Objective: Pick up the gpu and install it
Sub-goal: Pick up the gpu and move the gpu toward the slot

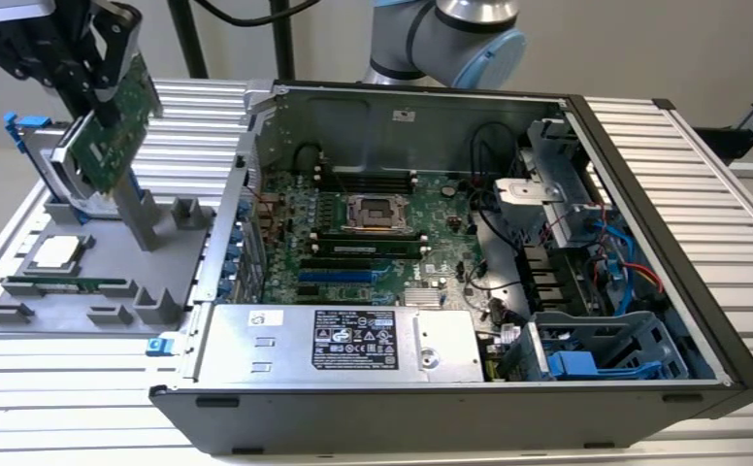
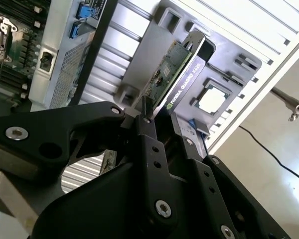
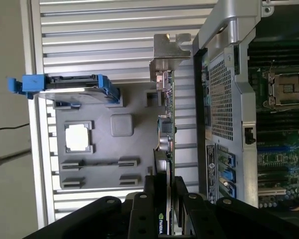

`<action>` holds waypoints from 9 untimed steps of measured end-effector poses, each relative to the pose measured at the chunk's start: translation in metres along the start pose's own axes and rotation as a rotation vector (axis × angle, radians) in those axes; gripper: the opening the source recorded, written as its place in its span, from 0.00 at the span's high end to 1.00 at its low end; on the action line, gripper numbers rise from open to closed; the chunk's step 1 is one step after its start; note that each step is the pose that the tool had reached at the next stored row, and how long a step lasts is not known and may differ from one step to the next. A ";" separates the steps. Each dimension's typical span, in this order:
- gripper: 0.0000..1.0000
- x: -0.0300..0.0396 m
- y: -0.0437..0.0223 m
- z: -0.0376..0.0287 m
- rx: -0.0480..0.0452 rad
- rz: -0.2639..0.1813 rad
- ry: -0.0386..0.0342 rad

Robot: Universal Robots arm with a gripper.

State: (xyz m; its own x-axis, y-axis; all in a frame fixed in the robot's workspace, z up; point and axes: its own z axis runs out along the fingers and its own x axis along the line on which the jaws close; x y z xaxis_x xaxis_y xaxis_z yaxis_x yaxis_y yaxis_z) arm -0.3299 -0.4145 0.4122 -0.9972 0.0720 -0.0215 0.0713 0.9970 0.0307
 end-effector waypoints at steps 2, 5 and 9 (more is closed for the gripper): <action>1.00 -0.0001 0.0001 -0.0021 0.0000 0.000 -0.0001; 1.00 -0.0001 0.0001 -0.0049 -0.0001 0.000 -0.0001; 1.00 -0.0002 0.0003 -0.0080 0.0000 0.000 -0.0001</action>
State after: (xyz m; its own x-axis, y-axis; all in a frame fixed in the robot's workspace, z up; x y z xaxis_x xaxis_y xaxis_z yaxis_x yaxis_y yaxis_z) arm -0.3298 -0.4145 0.4202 -0.9972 0.0720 -0.0215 0.0713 0.9970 0.0307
